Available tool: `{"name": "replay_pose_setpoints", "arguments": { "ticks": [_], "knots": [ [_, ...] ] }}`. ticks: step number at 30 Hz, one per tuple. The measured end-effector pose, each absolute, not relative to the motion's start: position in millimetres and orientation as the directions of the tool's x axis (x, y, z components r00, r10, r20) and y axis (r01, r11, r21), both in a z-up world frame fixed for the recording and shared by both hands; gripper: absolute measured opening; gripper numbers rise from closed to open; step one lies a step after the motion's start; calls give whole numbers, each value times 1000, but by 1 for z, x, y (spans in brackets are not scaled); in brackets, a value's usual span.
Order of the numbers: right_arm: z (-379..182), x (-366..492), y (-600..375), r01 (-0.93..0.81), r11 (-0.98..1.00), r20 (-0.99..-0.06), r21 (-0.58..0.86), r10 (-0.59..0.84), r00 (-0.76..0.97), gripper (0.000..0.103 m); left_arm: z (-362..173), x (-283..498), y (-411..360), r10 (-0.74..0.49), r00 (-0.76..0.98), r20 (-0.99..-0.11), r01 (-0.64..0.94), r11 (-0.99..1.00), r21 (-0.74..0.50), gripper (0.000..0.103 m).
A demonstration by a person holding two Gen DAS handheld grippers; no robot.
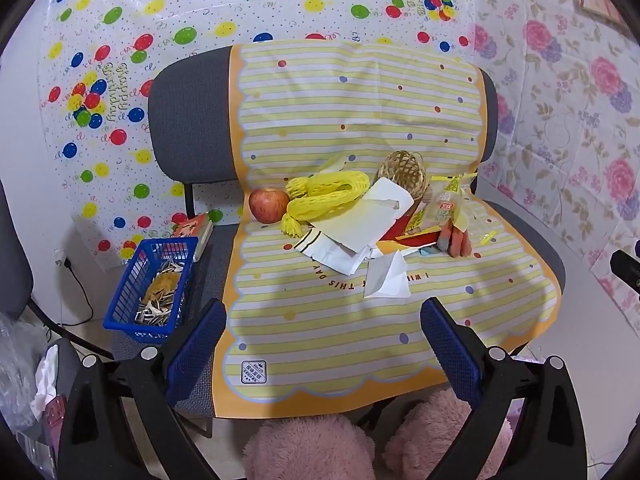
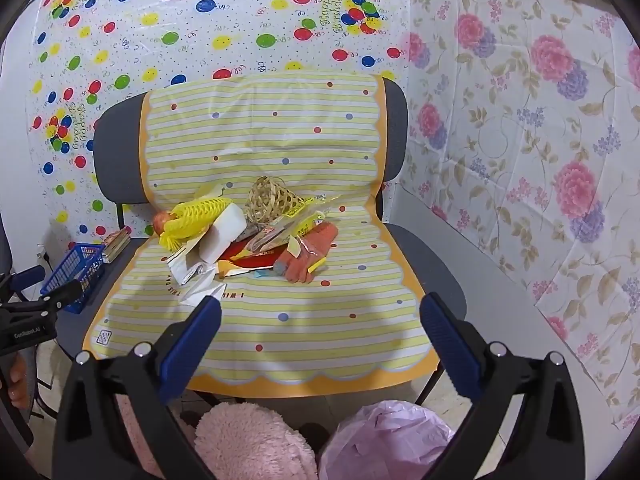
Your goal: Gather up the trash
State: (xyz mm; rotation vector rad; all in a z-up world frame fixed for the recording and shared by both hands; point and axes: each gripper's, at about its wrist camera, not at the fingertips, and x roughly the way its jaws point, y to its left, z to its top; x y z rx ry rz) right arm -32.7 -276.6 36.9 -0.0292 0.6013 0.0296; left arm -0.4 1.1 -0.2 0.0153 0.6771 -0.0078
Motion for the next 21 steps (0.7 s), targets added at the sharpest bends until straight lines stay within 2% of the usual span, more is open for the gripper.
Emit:
{"name": "replay_pose_setpoints", "arguments": {
  "ticks": [21],
  "knots": [
    [30,-30,-274,-36,999,-571,-15,21,821,97,0,-1,1,-1,778,-628,11,1000,12,96]
  ]
}}
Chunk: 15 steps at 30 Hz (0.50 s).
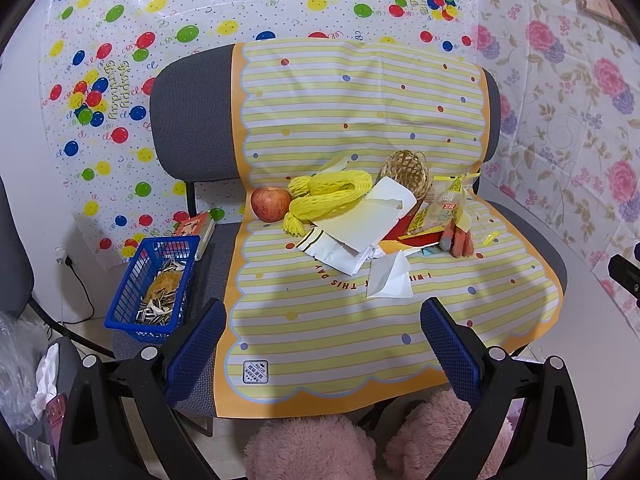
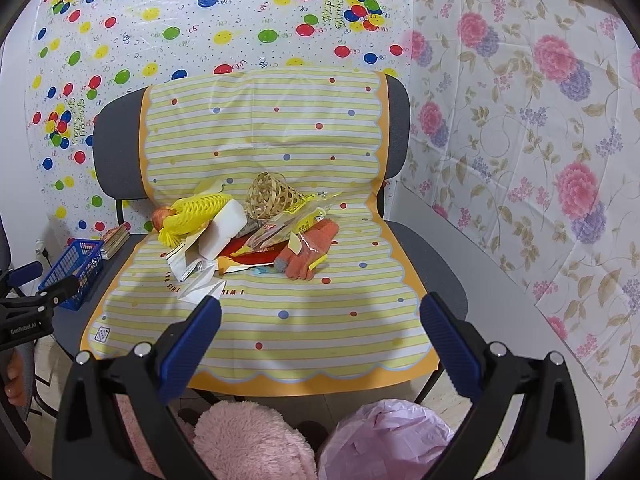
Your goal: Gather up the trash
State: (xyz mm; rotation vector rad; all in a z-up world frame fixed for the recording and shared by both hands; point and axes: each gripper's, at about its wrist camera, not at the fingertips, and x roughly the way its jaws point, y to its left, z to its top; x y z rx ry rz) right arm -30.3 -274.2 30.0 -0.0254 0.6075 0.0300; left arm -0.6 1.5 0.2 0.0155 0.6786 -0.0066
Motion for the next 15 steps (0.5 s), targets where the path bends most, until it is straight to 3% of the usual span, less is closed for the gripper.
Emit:
{"name": "replay_pose_setpoints", "arguments": {
  "ticks": [15],
  "knots": [
    [26,-31,-274,-39,999,-572,-17,22,820,97,0,-1,2,-1,777,-630,10,1000,11,96]
  ]
}}
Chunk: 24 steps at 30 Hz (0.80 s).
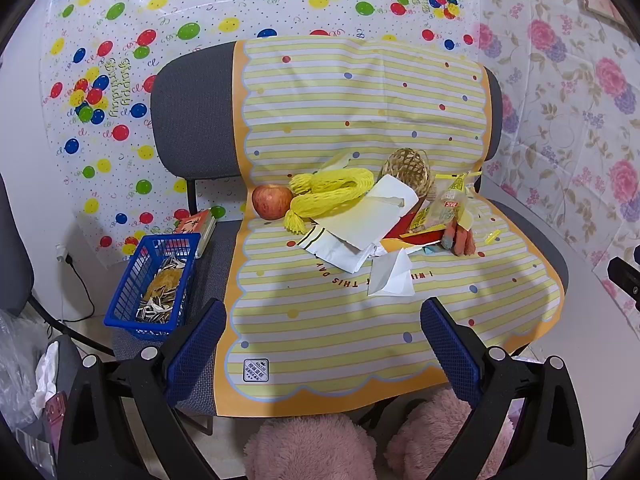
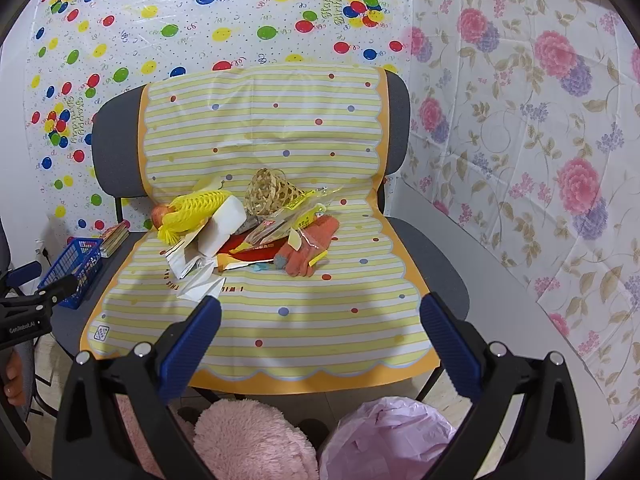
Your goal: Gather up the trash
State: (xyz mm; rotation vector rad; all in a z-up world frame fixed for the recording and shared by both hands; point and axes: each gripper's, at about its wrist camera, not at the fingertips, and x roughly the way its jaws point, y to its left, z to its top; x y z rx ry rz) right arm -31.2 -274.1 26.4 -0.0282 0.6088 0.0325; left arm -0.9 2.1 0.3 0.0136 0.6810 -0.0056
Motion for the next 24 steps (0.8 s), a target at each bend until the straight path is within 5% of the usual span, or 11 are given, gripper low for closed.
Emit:
{"name": "replay_pose_setpoints", "arguments": {
  "ticks": [14,19,24],
  "knots": [
    [10,-24,-274,-39,999,-572,-12,25,820,97,-41,13,25,10,753,-658,-11,1000,2,96],
    [1,-12,-275,-36,993,-556,-114,-34,831,97,-55,25,19,-97,660,-745,-37,986,-161,96],
    [-2,4,-276,-49,997,-553,-65,5,833,97,-56,42,24,-96,716,-691,-34,984,-172,96]
  ]
}}
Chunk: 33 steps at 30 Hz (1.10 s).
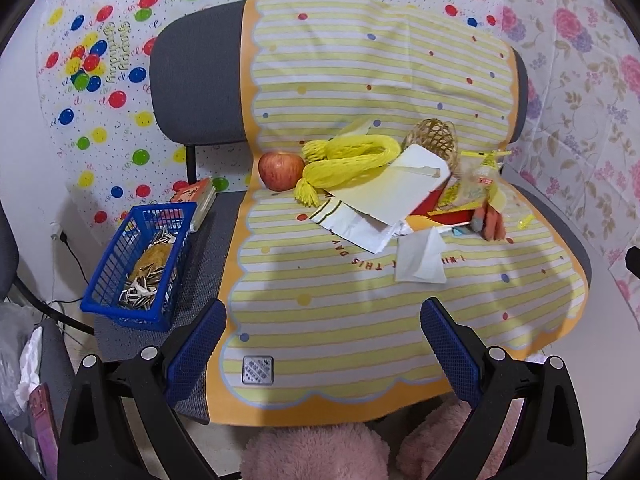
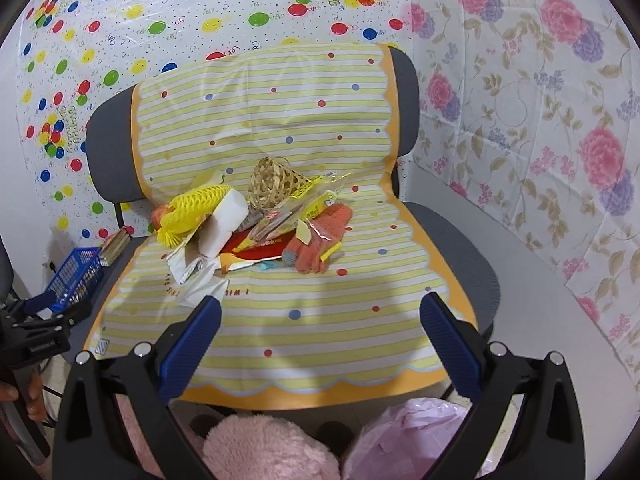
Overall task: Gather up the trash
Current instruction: 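Reach the left gripper to the yellow foam net and grasp it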
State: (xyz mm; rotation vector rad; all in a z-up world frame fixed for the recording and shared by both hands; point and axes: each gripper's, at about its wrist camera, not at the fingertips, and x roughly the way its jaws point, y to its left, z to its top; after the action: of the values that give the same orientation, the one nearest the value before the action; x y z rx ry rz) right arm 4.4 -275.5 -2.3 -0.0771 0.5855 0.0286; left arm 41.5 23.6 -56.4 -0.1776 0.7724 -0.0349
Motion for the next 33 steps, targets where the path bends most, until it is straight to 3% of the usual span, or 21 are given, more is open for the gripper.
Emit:
{"name": "replay_pose_setpoints", "arguments": {
  "ticks": [2,6,12,23,27,33],
  "knots": [
    [-2,12,-273,-52,997,-547,-58,12,837,97,-55,50,31,-85,755,-650,-37,984,-172,96],
    [-1,31,-268,-70,995,-545,-73,20,838,97,-55,70,37,-39,723,-690,-33,995,-91,95],
    [2,65,-257,-93,990,-570,-106,16,822,97,-42,108,22,-10,771,-636,33,999,25,95],
    [0,115,-255,-106,993,-579,-56,54,814,97,-56,177,-3,-167,752,-637,198,980,-23,95],
    [-3,125,-253,-134,988,-584,-73,66,809,83,-62,200,-10,-150,762,-630,219,975,32,95],
    [-11,138,-251,-144,985,-608,-98,55,792,83,-78,235,-22,-92,749,-656,262,951,166,95]
  ]
}}
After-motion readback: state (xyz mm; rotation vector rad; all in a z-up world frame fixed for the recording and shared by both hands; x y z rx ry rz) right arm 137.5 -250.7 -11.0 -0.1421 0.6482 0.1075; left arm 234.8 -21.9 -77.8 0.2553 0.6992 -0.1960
